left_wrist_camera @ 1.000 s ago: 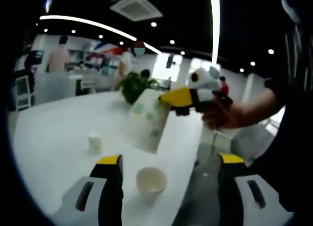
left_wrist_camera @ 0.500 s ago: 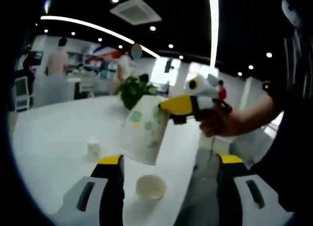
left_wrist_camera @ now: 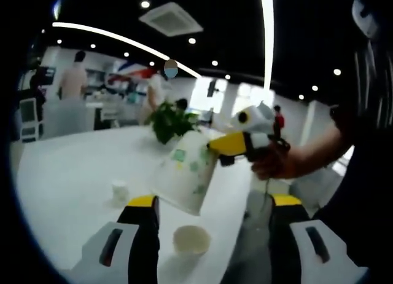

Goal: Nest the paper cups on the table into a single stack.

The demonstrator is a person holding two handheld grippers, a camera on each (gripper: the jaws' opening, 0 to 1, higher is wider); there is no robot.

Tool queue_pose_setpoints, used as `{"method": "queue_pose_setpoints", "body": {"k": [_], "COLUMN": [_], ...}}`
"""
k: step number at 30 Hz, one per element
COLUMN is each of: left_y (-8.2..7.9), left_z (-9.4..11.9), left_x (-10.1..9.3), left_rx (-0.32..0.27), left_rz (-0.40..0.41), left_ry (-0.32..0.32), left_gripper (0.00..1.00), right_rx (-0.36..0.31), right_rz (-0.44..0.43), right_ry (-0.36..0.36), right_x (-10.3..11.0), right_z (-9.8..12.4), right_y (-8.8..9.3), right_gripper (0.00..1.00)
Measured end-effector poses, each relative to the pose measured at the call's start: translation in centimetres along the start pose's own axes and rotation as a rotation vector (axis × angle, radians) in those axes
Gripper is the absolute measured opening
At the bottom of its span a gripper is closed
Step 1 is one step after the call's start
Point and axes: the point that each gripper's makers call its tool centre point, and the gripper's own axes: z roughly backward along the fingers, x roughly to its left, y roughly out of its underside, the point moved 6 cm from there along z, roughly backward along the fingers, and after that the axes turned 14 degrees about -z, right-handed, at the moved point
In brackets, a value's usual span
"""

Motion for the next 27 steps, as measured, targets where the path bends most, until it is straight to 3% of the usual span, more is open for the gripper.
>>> {"method": "queue_pose_setpoints", "body": {"k": [8,14,27], "left_y": [-0.6,-1.1,-2.2], "left_z": [0.3,0.4,0.7], "left_x": [-0.2,-0.1,0.1], "left_rx": [-0.021,-0.064,-0.140], "left_rz": [-0.018,0.019,0.091], "left_ry": [0.012,0.020,0.048], "left_gripper": [0.58,0.51,0.40], "right_rx": [-0.051,-0.083,-0.111], "right_rz": [-0.058,-0.127,-0.170], "right_ry": [-0.032,-0.075,-0.149], "right_x": [0.0,0.0,0.3], "right_z": [1.3,1.9,2.3], "right_y": [0.5,0.8,1.0], "right_gripper": [0.33,0.33,0.33]}}
